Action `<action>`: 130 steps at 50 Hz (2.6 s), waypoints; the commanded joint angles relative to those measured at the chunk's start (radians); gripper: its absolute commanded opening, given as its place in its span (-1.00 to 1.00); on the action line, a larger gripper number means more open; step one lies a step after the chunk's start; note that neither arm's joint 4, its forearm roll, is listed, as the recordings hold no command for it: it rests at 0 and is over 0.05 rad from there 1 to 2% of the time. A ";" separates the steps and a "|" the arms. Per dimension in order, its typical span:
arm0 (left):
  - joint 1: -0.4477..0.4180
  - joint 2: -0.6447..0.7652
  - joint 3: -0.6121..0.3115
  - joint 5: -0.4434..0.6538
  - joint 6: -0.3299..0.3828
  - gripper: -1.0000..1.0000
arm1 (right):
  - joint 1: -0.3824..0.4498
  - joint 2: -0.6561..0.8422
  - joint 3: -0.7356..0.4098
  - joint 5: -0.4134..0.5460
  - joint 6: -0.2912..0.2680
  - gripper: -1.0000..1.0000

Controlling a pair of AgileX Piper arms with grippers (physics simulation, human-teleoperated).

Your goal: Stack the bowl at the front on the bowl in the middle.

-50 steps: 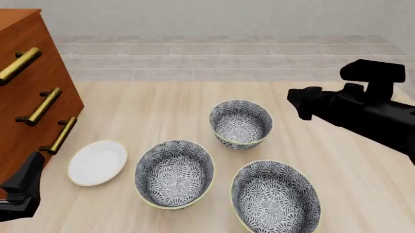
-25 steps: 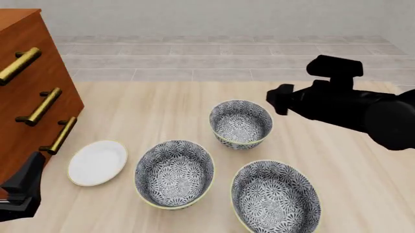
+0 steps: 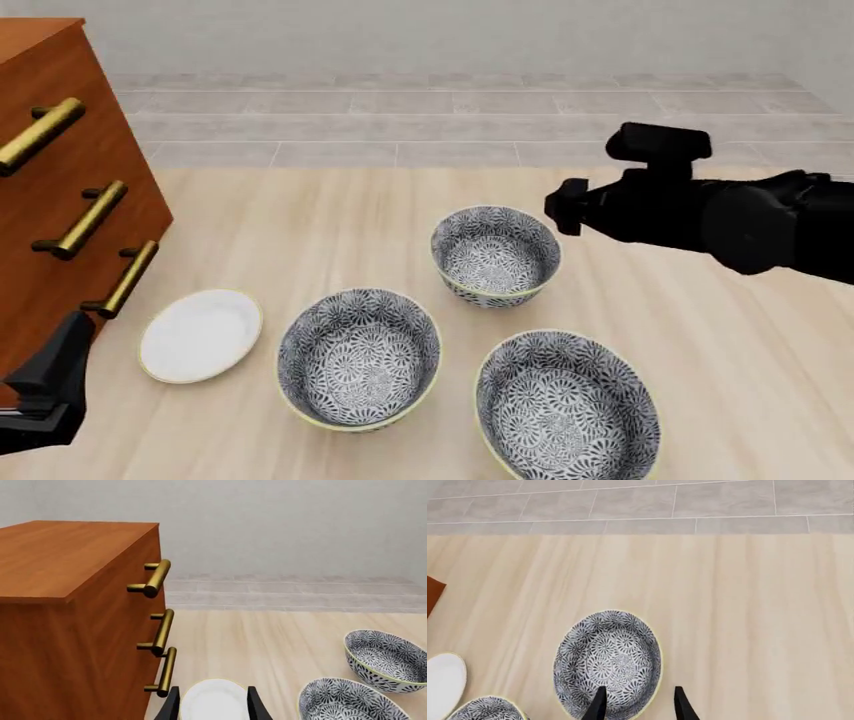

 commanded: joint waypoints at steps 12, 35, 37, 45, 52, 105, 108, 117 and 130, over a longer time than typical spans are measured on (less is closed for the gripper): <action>0.002 0.027 0.000 -0.026 0.004 1.00 | -0.008 0.112 -0.024 -0.029 -0.017 1.00; 0.002 0.013 0.000 -0.013 0.003 1.00 | -0.014 0.187 -0.041 -0.057 -0.038 1.00; 0.002 0.014 0.000 -0.014 0.002 1.00 | -0.016 0.191 -0.042 -0.060 -0.041 1.00; 0.001 0.016 0.000 -0.017 0.003 1.00 | -0.014 0.213 -0.047 -0.068 -0.046 1.00; 0.001 0.008 0.000 -0.010 0.003 1.00 | -0.018 0.239 -0.050 -0.081 -0.050 1.00; 0.004 0.016 0.000 -0.018 0.001 1.00 | -0.029 0.378 -0.047 -0.169 -0.119 1.00; 0.004 0.017 0.000 -0.019 0.001 1.00 | -0.033 0.381 -0.045 -0.173 -0.124 1.00; 0.004 0.014 0.000 -0.017 0.000 1.00 | -0.035 0.404 -0.037 -0.196 -0.143 1.00; 0.005 0.008 0.000 -0.013 0.000 1.00 | -0.032 0.418 -0.030 -0.211 -0.160 1.00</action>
